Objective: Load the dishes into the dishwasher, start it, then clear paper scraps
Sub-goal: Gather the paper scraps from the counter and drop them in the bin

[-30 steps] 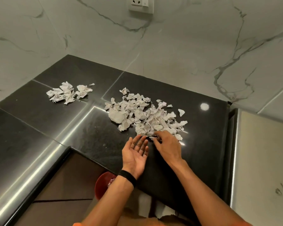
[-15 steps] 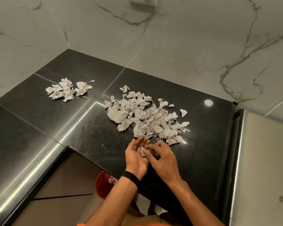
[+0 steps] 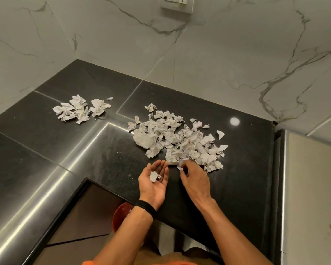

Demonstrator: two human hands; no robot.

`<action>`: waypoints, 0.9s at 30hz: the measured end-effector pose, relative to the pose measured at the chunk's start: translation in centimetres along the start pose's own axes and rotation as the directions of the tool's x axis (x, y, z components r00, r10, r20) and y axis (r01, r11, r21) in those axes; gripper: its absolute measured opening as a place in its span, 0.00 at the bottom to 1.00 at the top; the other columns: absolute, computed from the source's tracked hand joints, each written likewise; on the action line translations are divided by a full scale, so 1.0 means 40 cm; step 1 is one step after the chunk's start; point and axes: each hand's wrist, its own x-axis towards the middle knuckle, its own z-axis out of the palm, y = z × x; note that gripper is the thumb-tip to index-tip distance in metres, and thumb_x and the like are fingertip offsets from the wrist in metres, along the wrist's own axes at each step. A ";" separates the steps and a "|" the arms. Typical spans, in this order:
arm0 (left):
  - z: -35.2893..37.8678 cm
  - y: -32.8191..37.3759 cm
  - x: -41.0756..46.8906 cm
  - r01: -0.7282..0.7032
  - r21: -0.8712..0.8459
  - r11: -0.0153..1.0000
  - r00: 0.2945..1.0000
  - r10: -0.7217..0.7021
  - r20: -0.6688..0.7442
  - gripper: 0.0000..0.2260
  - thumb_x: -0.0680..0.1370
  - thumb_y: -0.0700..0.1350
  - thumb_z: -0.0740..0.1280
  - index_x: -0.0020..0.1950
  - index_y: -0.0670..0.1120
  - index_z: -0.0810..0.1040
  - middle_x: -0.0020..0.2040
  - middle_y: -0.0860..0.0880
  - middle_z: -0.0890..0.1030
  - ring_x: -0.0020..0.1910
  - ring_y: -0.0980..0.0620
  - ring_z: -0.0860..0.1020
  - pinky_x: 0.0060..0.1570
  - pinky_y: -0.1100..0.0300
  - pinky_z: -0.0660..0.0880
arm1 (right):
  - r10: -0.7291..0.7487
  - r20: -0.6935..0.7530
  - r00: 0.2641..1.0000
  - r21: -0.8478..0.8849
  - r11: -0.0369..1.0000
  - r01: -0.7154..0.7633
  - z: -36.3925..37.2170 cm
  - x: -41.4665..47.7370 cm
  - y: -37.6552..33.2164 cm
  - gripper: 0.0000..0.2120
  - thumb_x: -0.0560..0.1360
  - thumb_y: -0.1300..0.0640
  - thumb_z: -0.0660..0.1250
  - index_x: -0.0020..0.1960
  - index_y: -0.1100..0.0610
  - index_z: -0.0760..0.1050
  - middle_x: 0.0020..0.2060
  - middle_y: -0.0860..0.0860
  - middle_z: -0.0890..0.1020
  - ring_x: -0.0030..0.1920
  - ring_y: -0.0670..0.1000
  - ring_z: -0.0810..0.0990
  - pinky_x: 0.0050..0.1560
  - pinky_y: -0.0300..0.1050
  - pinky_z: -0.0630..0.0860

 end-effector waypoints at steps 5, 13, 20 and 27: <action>0.002 0.020 0.014 0.076 0.104 0.992 0.997 -0.077 0.008 0.13 0.83 0.47 0.64 0.55 0.38 0.81 0.58 0.38 0.83 0.57 0.44 0.83 0.58 0.54 0.78 | 0.118 -0.072 0.990 0.345 0.934 -0.086 -0.027 -0.063 -0.032 0.06 0.76 0.52 0.74 0.51 0.45 0.80 0.43 0.39 0.83 0.44 0.41 0.81 0.46 0.36 0.78; 0.024 0.025 0.024 0.254 0.056 0.966 0.951 -0.260 0.170 0.16 0.82 0.45 0.63 0.49 0.34 0.83 0.53 0.36 0.84 0.51 0.42 0.84 0.58 0.54 0.81 | 0.096 -0.191 0.977 0.418 0.908 -0.008 -0.041 -0.104 -0.078 0.04 0.78 0.53 0.73 0.52 0.48 0.83 0.48 0.41 0.83 0.50 0.44 0.82 0.50 0.39 0.79; 0.006 0.054 0.022 0.302 0.064 0.951 0.936 -0.308 0.170 0.16 0.84 0.46 0.62 0.56 0.32 0.80 0.58 0.34 0.83 0.55 0.40 0.84 0.51 0.56 0.83 | 0.202 -0.159 0.966 -0.119 0.968 -0.222 -0.046 -0.047 0.034 0.13 0.79 0.48 0.69 0.63 0.48 0.80 0.54 0.41 0.82 0.46 0.43 0.80 0.50 0.43 0.78; -0.005 0.059 0.030 0.326 0.102 0.940 0.928 -0.338 0.155 0.16 0.83 0.45 0.63 0.54 0.31 0.80 0.59 0.31 0.81 0.62 0.36 0.80 0.55 0.47 0.82 | 0.263 -0.368 0.892 0.054 0.964 -0.262 -0.046 -0.082 -0.007 0.07 0.80 0.48 0.69 0.57 0.47 0.82 0.49 0.40 0.83 0.48 0.42 0.81 0.50 0.46 0.80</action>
